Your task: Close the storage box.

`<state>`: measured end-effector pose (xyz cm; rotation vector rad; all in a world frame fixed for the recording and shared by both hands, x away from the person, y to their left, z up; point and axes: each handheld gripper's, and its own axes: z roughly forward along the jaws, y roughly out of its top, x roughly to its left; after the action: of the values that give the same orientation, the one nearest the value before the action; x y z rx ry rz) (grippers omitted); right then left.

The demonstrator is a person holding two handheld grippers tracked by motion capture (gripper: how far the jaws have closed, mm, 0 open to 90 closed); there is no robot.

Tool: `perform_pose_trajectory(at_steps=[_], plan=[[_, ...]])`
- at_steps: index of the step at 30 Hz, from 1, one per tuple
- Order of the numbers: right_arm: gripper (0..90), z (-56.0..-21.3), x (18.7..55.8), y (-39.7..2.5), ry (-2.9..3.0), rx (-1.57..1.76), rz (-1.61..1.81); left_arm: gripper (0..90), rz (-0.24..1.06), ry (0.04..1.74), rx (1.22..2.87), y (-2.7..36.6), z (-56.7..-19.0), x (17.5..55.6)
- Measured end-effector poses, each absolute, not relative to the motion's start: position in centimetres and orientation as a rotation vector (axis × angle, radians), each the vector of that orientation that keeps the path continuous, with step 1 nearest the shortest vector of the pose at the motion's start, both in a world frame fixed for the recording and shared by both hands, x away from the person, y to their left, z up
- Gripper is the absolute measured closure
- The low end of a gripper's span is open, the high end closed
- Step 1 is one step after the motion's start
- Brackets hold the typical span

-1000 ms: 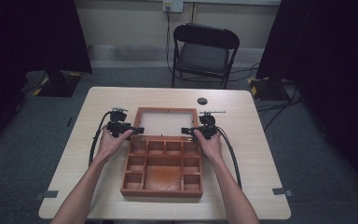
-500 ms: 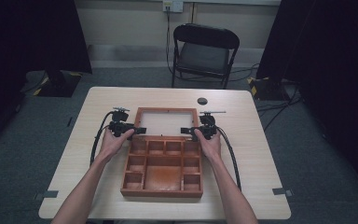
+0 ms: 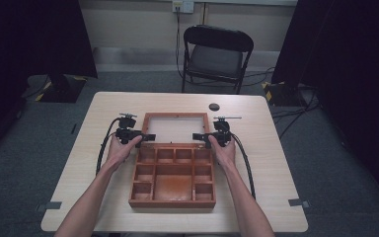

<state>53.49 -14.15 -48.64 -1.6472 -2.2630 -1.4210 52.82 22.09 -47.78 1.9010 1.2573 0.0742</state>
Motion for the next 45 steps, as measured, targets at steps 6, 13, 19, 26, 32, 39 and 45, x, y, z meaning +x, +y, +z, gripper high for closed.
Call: perform_pose_trajectory(at_steps=[6,13,19,26,32,39,45], plan=[[25.6,-48.4,53.5,-14.4,-2.273,-1.635,-1.447,18.2,0.06,1.247,1.898,22.2,-47.7,53.0],[32.6,-47.8,53.3,-14.6,-2.285,-1.646,-1.5,18.7,0.073,1.222,1.907,21.7,-47.1,52.9],[37.1,-47.0,53.0,-14.7,-2.306,-1.641,-1.541,18.2,0.108,1.192,1.926,21.5,-46.7,52.8],[38.3,-46.4,52.8,-14.8,-2.322,-1.619,-1.573,21.8,0.163,1.171,1.949,21.3,-45.8,52.5],[38.5,-45.6,52.8,-14.6,-2.342,-1.613,-1.585,25.6,0.198,1.164,1.936,21.4,-45.3,52.3],[38.7,-44.8,52.8,-14.4,-2.347,-1.599,-1.626,29.3,0.215,1.149,1.906,21.6,-44.6,52.1],[39.3,-44.2,52.5,-14.4,-2.364,-1.586,-1.653,30.6,0.239,1.149,1.929,21.3,-43.8,52.0]])
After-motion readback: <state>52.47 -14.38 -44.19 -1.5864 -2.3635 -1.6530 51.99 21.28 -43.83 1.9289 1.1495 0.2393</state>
